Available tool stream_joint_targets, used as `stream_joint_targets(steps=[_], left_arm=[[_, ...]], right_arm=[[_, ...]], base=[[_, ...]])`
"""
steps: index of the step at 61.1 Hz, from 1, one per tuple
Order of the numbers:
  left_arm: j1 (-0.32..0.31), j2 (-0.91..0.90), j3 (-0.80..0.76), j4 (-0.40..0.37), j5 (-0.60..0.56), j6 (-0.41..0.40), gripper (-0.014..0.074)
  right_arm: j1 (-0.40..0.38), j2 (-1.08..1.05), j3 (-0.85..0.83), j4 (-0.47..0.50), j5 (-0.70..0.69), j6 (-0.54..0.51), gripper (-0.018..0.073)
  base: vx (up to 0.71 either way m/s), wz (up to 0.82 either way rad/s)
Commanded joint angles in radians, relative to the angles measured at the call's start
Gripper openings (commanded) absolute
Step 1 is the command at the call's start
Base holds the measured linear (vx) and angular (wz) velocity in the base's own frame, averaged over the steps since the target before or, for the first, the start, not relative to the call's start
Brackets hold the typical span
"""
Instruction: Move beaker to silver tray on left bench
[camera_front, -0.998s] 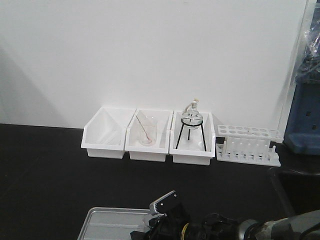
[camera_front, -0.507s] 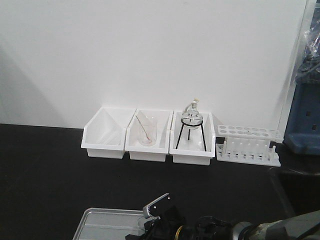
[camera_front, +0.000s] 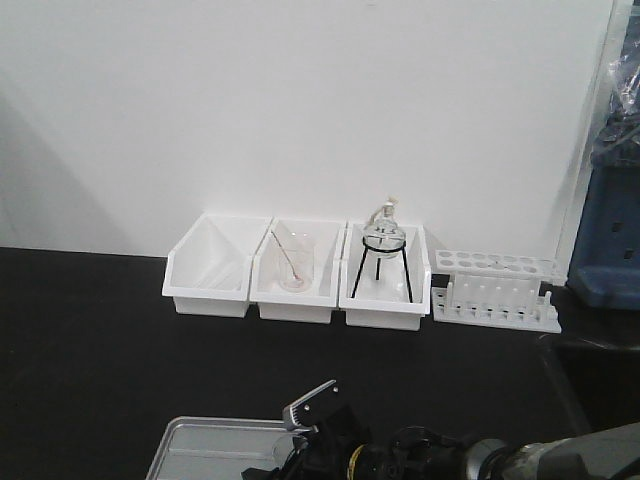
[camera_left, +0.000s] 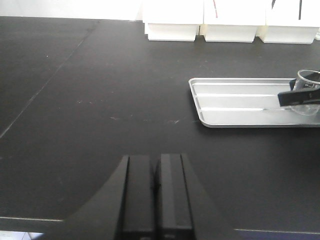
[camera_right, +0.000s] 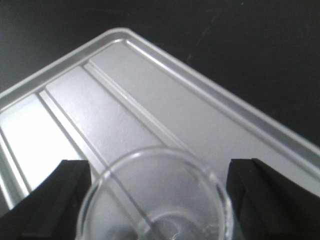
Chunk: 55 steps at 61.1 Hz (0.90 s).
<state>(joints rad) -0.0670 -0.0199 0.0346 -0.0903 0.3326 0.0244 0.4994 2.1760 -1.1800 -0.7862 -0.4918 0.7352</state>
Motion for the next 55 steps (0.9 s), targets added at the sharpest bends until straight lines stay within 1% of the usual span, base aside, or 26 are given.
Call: stream_joint_targets(steps=[1, 20, 33, 37, 42, 46, 48, 55], left_arm=[[0.002, -0.006, 0.018, -0.005, -0.083, 0.0, 0.0001], [0.002, -0.006, 0.018, -0.005, -0.083, 0.0, 0.0001], [0.002, -0.006, 0.018, -0.005, -0.083, 0.0, 0.0001], [0.002, -0.006, 0.018, -0.005, -0.083, 0.0, 0.0001], [0.002, -0.006, 0.018, -0.005, -0.083, 0.0, 0.0001], [0.002, -0.006, 0.018, -0.005, -0.083, 0.0, 0.0001], [0.002, -0.006, 0.018, -0.005, -0.083, 0.0, 0.0001], [0.002, -0.006, 0.018, -0.005, -0.083, 0.0, 0.0001]], right_arm=[[-0.003, -0.09, -0.019, 0.011, -0.056, 0.0, 0.0622], [-0.003, -0.128, -0.019, 0.011, -0.057, 0.0, 0.0596], [-0.003, -0.209, -0.019, 0.003, -0.045, 0.0, 0.0582], [-0.003, -0.25, -0.019, 0.003, -0.037, 0.01, 0.058], [-0.003, -0.316, -0.016, -0.01, -0.034, 0.051, 0.0579], [-0.003, -0.372, -0.016, -0.064, -0.029, 0.096, 0.0579], [-0.003, -0.406, -0.016, -0.109, -0.025, 0.124, 0.0579], [-0.003, -0.532, 0.034, -0.322, -0.033, 0.285, 0.0579]], base=[[0.0, 0.0], [0.0, 0.0], [0.0, 0.0], [0.0, 0.0], [0.0, 0.0], [0.0, 0.0], [0.0, 0.0], [0.0, 0.0]])
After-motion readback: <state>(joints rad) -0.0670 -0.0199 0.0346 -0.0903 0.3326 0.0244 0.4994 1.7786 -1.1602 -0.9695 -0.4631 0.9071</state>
